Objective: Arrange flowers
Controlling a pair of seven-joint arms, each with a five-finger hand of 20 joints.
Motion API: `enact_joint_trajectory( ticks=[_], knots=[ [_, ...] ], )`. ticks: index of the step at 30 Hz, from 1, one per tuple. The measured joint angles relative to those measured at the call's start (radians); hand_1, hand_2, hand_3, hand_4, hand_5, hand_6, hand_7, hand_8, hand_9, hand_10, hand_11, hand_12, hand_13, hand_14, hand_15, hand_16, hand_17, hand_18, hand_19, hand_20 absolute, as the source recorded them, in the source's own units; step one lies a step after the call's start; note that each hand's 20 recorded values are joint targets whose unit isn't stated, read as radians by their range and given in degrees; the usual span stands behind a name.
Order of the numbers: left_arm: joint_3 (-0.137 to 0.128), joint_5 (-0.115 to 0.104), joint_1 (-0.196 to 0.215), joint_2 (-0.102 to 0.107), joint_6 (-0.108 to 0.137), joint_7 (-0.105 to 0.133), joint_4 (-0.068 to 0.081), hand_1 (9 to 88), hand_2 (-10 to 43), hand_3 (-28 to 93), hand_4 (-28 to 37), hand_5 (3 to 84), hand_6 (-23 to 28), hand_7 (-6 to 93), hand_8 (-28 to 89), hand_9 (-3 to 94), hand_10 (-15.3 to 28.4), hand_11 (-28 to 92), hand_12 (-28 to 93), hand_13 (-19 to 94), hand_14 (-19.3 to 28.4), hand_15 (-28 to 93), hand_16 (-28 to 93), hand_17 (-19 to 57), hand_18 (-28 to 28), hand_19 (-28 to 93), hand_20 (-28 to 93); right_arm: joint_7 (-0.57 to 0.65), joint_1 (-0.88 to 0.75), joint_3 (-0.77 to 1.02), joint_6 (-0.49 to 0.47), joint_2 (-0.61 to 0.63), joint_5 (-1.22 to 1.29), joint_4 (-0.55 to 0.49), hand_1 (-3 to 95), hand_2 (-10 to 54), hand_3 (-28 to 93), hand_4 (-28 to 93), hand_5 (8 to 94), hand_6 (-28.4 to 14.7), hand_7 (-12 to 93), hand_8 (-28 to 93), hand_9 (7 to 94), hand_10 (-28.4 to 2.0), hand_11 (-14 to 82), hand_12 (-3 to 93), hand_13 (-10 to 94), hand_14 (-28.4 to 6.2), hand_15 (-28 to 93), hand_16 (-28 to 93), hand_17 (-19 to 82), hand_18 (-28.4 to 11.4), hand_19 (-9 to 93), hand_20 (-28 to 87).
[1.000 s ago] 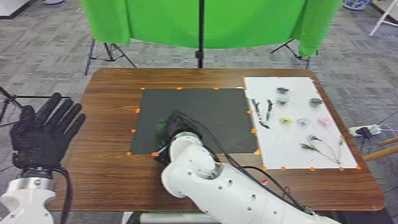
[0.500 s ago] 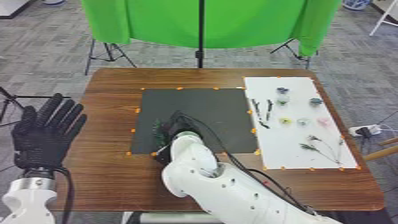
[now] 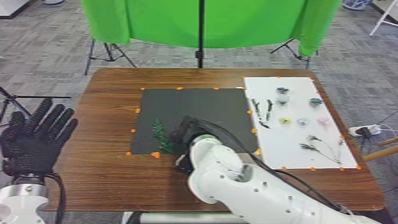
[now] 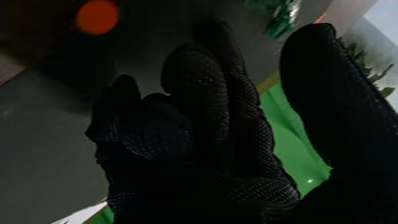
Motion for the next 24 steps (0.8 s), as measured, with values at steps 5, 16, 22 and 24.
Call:
enact_joint_trajectory(
  ticks=[5, 16, 22, 24],
  knots=[
    [0.000, 0.000, -0.002, 0.002, 0.000, -0.006, 0.001, 24.2, 14.6, 71, -28.3, 43.4, 9.0, 9.3, -7, 36.9, 14.7, 13, 12, 28, 13.4, 19, -3, -3.6, 12.3, 20, 13, 0.000, -0.006, 0.017, -0.025, 0.006, 0.053, -0.020, 39.1, -7.9, 73, -18, 73.5, -8.2, 15, -10, 78.1, -17.8, 51.9, 34.0, 72, -17.1, 78, 34, 35, -28.4, 89, 38],
    [0.021, -0.001, -0.024, 0.018, 0.009, -0.026, 0.005, 24.3, 14.8, 70, -28.3, 43.5, 9.1, 9.3, -7, 36.9, 14.8, 13, 12, 28, 13.6, 19, -3, -3.7, 12.3, 20, 13, -0.017, -0.029, 0.014, -0.055, -0.025, 0.117, -0.040, 38.9, -7.2, 73, -18, 70.6, -7.9, 14, -10, 78.9, -18.2, 44.8, 29.6, 71, -17.1, 77, 34, 34, -28.4, 87, 37],
    [0.007, -0.001, -0.011, 0.005, 0.011, -0.030, -0.002, 24.4, 14.8, 70, -28.3, 43.7, 9.3, 9.1, -7, 36.9, 14.8, 13, 12, 28, 13.8, 20, -3, -3.8, 12.5, 21, 13, -0.016, -0.040, 0.024, -0.048, -0.024, 0.127, -0.054, 38.9, -7.0, 73, -18, 71.9, -7.5, 16, -10, 78.8, -17.8, 42.7, 28.2, 71, -16.9, 76, 33, 34, -28.4, 87, 37],
    [0.003, -0.001, -0.007, -0.006, 0.011, -0.030, -0.003, 24.4, 14.8, 70, -28.3, 43.7, 9.2, 9.1, -7, 36.9, 14.8, 13, 12, 28, 13.8, 20, -3, -3.9, 12.5, 21, 13, -0.017, -0.056, 0.052, -0.044, -0.014, 0.144, -0.073, 38.9, -7.0, 73, -18, 72.5, -7.5, 16, -10, 78.8, -17.9, 42.6, 28.0, 71, -17.0, 76, 33, 34, -28.4, 87, 37]
  ],
)
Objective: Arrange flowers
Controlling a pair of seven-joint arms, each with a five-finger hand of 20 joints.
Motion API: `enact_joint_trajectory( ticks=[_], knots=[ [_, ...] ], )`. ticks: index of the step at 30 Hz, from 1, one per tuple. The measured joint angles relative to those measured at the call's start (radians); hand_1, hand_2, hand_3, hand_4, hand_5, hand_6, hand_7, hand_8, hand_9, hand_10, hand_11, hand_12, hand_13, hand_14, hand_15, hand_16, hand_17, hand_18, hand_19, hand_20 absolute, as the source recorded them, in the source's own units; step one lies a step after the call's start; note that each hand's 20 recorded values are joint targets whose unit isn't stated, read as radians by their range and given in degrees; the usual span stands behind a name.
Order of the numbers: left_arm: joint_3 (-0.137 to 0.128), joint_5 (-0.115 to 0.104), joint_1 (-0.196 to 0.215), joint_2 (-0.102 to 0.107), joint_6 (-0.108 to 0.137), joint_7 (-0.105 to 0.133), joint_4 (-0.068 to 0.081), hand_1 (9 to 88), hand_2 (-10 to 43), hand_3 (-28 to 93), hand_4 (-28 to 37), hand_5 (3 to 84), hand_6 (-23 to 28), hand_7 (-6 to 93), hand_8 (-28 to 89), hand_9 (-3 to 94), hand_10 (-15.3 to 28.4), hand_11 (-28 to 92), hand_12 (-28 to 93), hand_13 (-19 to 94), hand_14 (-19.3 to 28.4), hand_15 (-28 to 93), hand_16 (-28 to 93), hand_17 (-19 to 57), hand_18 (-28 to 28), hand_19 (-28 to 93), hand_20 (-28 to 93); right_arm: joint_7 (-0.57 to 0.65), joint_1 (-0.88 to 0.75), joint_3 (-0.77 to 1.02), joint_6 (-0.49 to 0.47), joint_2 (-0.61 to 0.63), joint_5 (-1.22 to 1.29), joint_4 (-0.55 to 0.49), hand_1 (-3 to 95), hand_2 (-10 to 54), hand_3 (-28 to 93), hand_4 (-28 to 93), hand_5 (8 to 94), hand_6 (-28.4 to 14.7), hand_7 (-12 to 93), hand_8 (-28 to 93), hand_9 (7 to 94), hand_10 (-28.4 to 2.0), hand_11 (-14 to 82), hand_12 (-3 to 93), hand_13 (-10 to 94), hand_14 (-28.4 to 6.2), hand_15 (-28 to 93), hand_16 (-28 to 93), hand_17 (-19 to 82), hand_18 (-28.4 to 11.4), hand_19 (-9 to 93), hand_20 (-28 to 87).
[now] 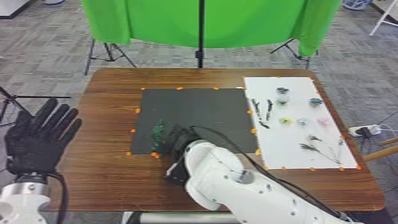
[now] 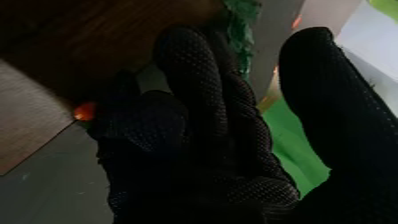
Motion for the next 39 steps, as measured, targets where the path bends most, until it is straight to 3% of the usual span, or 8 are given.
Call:
enact_joint_trajectory(
  ticks=[6, 12, 18, 23, 30, 39],
  knots=[
    [-0.008, 0.000, 0.009, -0.022, -0.001, 0.000, 0.000, 24.4, 14.9, 70, -28.3, 43.7, 9.2, 9.1, -7, 36.9, 14.8, 13, 12, 28, 13.7, 20, -3, -3.9, 12.5, 21, 13, -0.014, -0.105, 0.186, 0.075, 0.087, 0.034, -0.140, 39.7, -8.5, 73, -18, 72.6, -7.3, 17, -10, 76.0, -18.3, 39.3, 27.1, 68, -16.7, 76, 33, 32, -28.4, 86, 36],
    [-0.009, 0.000, 0.009, -0.024, -0.004, -0.001, 0.001, 25.0, 15.2, 70, -28.3, 43.8, 9.2, 9.3, -7, 36.9, 14.8, 13, 12, 28, 14.0, 20, -3, -4.0, 12.5, 21, 13, -0.043, -0.229, 0.429, 0.140, 0.231, -0.078, -0.206, 40.5, -9.5, 73, -19, 69.5, -7.4, 18, -11, 70.5, -19.3, 29.1, 22.1, 63, -17.2, 75, 32, 29, -28.2, 84, 34],
    [-0.020, 0.001, 0.010, -0.027, -0.005, 0.002, 0.001, 25.3, 15.3, 70, -28.3, 43.7, 9.1, 9.4, -7, 36.8, 14.8, 13, 12, 28, 14.3, 21, -2, -4.1, 12.5, 21, 13, -0.066, -0.423, 0.744, 0.039, 0.406, -0.218, -0.213, 40.4, -9.5, 74, -21, 62.7, -8.1, 16, -11, 60.3, -19.7, 20.5, 19.1, 57, -17.6, 73, 29, 26, -26.5, 82, 34],
    [-0.030, 0.001, 0.019, -0.033, -0.005, 0.010, -0.002, 25.2, 15.1, 70, -28.3, 43.7, 9.1, 9.4, -7, 36.8, 14.9, 14, 12, 28, 14.5, 21, -2, -4.1, 12.5, 21, 13, -0.078, -0.565, 0.954, -0.035, 0.513, -0.209, -0.161, 41.7, -9.5, 72, -23, 61.0, -8.0, 16, -11, 58.1, -19.1, 18.3, 18.2, 56, -17.4, 72, 26, 25, -26.2, 82, 35],
    [-0.029, 0.001, 0.024, -0.040, -0.004, 0.015, -0.003, 25.1, 15.1, 70, -28.3, 43.6, 9.2, 9.3, -7, 36.6, 14.9, 14, 12, 28, 14.6, 22, -2, -4.2, 12.5, 21, 13, -0.056, -0.648, 1.060, -0.057, 0.545, -0.211, -0.124, 42.7, -9.5, 71, -27, 63.8, -7.4, 16, -11, 60.8, -18.3, 18.6, 18.1, 58, -16.8, 72, 25, 26, -26.7, 82, 36],
    [-0.028, 0.002, 0.024, -0.042, 0.003, 0.013, -0.007, 25.8, 14.5, 70, -28.3, 43.8, 9.3, 9.5, -7, 36.7, 15.1, 14, 12, 27, 14.6, 22, -2, -4.3, 12.5, 22, 13, -0.031, -0.730, 1.113, -0.220, 0.527, -0.181, -0.176, 49.4, -9.5, 65, -28, 64.6, -6.8, 17, -11, 61.4, -17.9, 18.8, 18.5, 58, -16.1, 72, 26, 26, -26.7, 82, 37]
  ],
)
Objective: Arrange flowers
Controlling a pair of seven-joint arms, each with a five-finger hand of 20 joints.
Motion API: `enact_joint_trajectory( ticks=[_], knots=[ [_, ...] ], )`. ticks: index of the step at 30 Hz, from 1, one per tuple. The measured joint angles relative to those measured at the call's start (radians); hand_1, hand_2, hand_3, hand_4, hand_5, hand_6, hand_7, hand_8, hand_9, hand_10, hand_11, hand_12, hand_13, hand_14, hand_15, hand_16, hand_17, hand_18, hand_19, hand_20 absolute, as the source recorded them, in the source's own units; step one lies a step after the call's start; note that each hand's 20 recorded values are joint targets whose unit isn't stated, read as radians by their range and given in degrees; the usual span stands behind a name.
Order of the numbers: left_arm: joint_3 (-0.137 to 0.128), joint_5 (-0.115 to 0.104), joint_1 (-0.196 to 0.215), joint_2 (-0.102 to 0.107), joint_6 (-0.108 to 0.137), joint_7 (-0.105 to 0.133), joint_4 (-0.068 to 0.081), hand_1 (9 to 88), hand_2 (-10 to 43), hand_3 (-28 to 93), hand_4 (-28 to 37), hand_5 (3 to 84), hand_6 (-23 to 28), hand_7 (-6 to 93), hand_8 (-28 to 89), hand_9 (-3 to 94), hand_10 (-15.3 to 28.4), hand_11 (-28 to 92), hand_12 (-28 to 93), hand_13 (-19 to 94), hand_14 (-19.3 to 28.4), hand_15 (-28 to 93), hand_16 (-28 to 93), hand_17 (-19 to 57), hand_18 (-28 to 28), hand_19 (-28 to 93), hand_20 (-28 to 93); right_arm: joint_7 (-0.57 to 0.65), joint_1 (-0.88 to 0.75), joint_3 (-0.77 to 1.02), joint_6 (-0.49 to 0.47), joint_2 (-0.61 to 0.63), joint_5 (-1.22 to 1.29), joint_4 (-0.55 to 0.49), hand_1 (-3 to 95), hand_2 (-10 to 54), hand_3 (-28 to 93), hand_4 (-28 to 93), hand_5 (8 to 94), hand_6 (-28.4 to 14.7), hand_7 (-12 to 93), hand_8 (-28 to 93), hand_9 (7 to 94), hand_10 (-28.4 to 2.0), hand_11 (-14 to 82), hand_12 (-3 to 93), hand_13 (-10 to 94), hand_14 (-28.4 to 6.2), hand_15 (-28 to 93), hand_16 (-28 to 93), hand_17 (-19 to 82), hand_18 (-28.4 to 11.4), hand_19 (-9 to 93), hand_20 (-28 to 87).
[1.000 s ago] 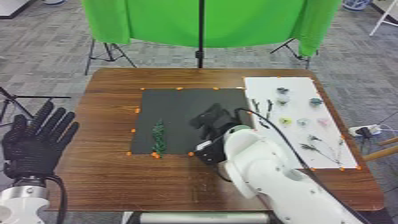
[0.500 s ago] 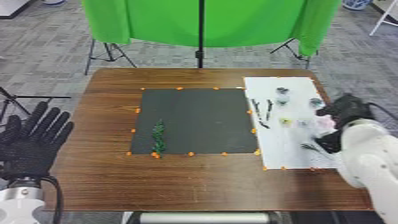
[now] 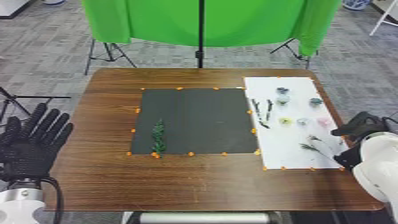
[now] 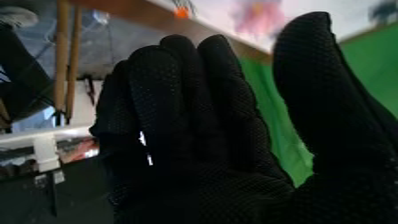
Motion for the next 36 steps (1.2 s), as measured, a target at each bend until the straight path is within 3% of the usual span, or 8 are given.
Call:
enact_joint_trajectory(
  ticks=[9, 11, 14, 15, 23, 30, 36],
  knots=[
    [0.000, 0.001, 0.000, -0.002, 0.001, -0.006, -0.001, 26.2, 15.0, 70, -28.3, 43.9, 9.4, 9.7, -7, 36.8, 15.2, 14, 12, 27, 14.6, 22, -2, -4.4, 12.5, 22, 13, 0.007, -0.038, -0.014, -0.037, -0.008, 0.002, -0.006, 51.7, -9.5, 67, -28, 68.0, -5.0, 23, -11, 63.9, -17.2, 20.7, 19.2, 59, -15.3, 72, 26, 27, -26.4, 82, 38],
    [-0.001, 0.003, 0.000, -0.002, 0.001, -0.011, -0.001, 26.3, 15.2, 69, -28.3, 43.9, 9.4, 9.7, -7, 36.8, 15.2, 14, 12, 27, 14.8, 22, -2, -4.4, 12.5, 22, 13, 0.009, -0.038, -0.027, -0.035, -0.009, 0.002, -0.005, 57.3, -9.5, 60, -28, 69.8, -5.0, 26, 0, 66.8, -16.6, 22.5, 19.9, 61, -14.8, 71, 27, 28, -26.4, 82, 38],
    [-0.002, 0.003, 0.000, -0.003, 0.001, -0.015, -0.001, 26.3, 15.3, 69, -28.3, 43.9, 9.4, 9.7, -7, 36.9, 15.2, 14, 12, 27, 14.9, 23, -2, -4.6, 12.6, 22, 13, 0.010, -0.036, -0.050, -0.027, -0.011, -0.006, -0.002, 61.4, -9.5, 58, -28, 73.0, -4.5, 31, 8, 73.1, -14.8, 19.4, 29.4, 64, -14.3, 72, 28, 30, -26.3, 83, 39],
    [-0.002, 0.002, 0.000, -0.003, 0.001, -0.016, -0.001, 26.3, 15.3, 69, -28.3, 43.9, 9.5, 9.7, -7, 36.9, 15.2, 14, 12, 27, 14.9, 23, -2, -4.7, 12.6, 23, 13, 0.010, -0.035, -0.058, -0.020, -0.011, -0.010, 0.000, 61.2, -9.5, 61, -28, 74.3, -4.0, 32, 9, 77.1, -13.9, 14.3, 35.8, 65, -13.8, 72, 29, 31, -26.3, 84, 39],
    [-0.004, -0.003, 0.009, -0.009, 0.001, -0.015, -0.006, 26.3, 15.4, 69, -28.3, 44.0, 9.5, 9.7, -7, 36.9, 15.2, 14, 12, 27, 14.8, 23, -3, -4.8, 12.6, 23, 13, 0.010, -0.031, -0.099, 0.135, -0.014, -0.044, -0.005, 58.3, -9.5, 69, -23, 75.2, -2.5, 38, 16, 80.4, -13.4, 17.8, 46.9, 68, -13.6, 75, 31, 33, -27.0, 87, 40],
    [-0.010, -0.005, 0.019, -0.017, 0.001, -0.015, -0.010, 26.2, 15.5, 70, -28.3, 44.1, 9.6, 9.6, -7, 37.0, 15.2, 15, 12, 27, 14.8, 23, -3, -4.8, 12.6, 23, 13, 0.008, -0.022, -0.112, 0.234, -0.013, -0.059, -0.105, 56.7, -9.5, 71, -20, 75.3, -2.6, 40, 17, 80.6, -13.9, 20.3, 47.6, 69, -13.5, 76, 30, 34, -27.6, 88, 40],
    [-0.015, -0.006, 0.031, -0.019, 0.002, -0.015, -0.016, 26.2, 15.5, 69, -28.3, 44.1, 9.5, 9.6, -7, 37.0, 15.2, 15, 12, 27, 14.9, 23, -3, -4.8, 12.6, 23, 13, 0.009, 0.099, -0.234, 0.294, -0.036, -0.066, -0.143, 56.5, -9.5, 70, -18, 75.5, -2.7, 40, 18, 80.6, -14.2, 21.2, 47.7, 69, -13.7, 76, 30, 35, -28.1, 89, 39]
  ],
)
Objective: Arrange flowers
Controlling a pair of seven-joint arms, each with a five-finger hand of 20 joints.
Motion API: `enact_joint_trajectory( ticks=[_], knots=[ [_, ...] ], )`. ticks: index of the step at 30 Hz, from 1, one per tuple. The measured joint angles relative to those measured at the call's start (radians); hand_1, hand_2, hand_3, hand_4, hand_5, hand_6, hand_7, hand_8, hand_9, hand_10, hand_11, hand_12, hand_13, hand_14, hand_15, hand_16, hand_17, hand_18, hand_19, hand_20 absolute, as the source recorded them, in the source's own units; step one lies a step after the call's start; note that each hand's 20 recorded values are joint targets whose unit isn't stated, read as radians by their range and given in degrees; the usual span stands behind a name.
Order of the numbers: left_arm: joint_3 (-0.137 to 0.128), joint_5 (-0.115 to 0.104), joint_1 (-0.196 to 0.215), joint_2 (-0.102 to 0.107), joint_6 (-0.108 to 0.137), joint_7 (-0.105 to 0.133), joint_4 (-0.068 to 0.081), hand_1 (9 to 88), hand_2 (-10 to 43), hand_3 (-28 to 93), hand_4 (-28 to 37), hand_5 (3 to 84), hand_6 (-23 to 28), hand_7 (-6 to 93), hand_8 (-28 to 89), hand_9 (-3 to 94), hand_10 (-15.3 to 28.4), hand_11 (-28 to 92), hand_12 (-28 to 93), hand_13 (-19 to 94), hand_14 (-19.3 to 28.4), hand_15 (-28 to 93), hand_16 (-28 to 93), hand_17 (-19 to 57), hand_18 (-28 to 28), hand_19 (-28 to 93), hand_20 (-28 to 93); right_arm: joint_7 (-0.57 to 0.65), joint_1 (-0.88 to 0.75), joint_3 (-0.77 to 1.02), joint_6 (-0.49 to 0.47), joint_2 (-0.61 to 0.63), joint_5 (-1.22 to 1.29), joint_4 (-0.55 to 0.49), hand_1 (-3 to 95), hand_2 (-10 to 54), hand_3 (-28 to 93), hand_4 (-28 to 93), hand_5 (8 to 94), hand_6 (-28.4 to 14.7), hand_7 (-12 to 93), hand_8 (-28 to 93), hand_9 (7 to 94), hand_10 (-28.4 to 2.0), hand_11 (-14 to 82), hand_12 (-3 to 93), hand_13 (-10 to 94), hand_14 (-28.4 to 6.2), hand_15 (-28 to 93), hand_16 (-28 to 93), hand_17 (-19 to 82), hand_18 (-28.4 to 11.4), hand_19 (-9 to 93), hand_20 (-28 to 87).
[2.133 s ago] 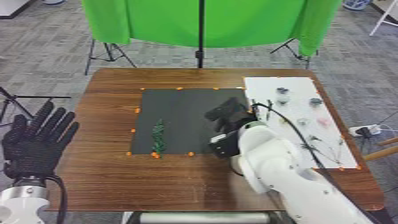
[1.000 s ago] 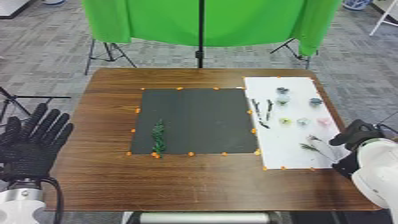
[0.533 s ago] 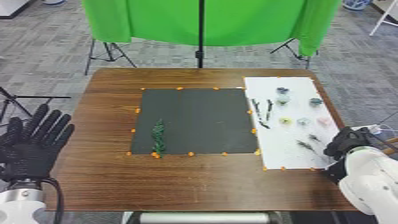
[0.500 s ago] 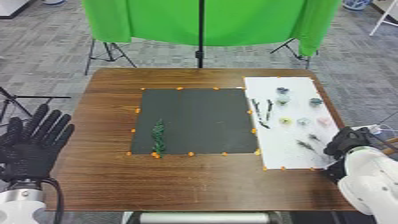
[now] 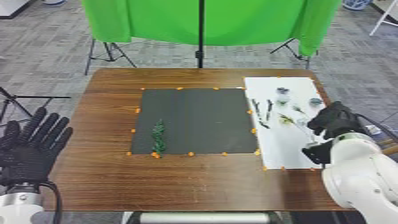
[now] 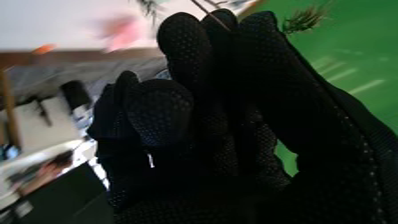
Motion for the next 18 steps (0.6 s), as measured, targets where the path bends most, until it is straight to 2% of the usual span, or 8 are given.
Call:
enact_joint_trajectory(
  ticks=[4, 8, 14, 18],
  knots=[
    [0.001, -0.001, 0.005, 0.000, 0.001, -0.001, -0.001, 26.3, 15.6, 69, -28.3, 44.1, 9.5, 9.6, -7, 37.0, 15.2, 15, 12, 27, 15.0, 24, -3, -4.8, 12.6, 23, 13, 0.007, 0.135, -0.135, 0.000, -0.069, -0.007, 0.022, 56.5, -9.5, 70, -18, 75.8, -3.0, 39, 18, 80.8, -14.3, 21.5, 47.7, 69, -14.0, 76, 30, 35, -28.2, 89, 39],
    [0.010, -0.001, -0.001, 0.003, 0.007, -0.004, -0.001, 26.3, 17.3, 70, -28.3, 44.1, 9.5, 9.6, -7, 37.0, 15.1, 15, 12, 27, 15.0, 24, -3, -4.8, 12.6, 23, 13, 0.013, 0.274, -0.294, -0.008, -0.161, -0.010, 0.093, 56.5, -9.5, 70, -17, 76.2, -3.3, 39, 18, 80.7, -14.0, 22.1, 47.8, 70, -14.0, 77, 31, 35, -28.3, 90, 39],
    [0.034, -0.002, -0.020, 0.020, 0.019, -0.010, 0.003, 26.3, 16.9, 70, -28.3, 44.1, 9.5, 9.8, -7, 36.9, 15.2, 15, 12, 27, 14.9, 24, -3, -4.8, 12.6, 23, 13, 0.044, 0.437, -0.486, -0.032, -0.297, 0.142, 0.216, 56.3, -9.5, 70, -16, 76.3, -3.4, 39, 19, 80.3, -13.9, 23.6, 48.3, 70, -13.8, 77, 31, 36, -28.3, 91, 39],
    [0.054, -0.012, -0.037, 0.033, 0.021, -0.009, 0.013, 26.4, 16.3, 70, -28.3, 43.9, 9.5, 9.6, -7, 36.9, 15.1, 15, 12, 27, 14.8, 24, -3, -4.8, 12.6, 23, 13, 0.091, 0.506, -0.572, -0.021, -0.389, 0.228, 0.300, 56.1, -9.5, 70, -17, 76.0, -3.3, 39, 19, 79.9, -13.8, 24.6, 48.4, 71, -13.8, 78, 31, 36, -28.4, 92, 39]
  ],
)
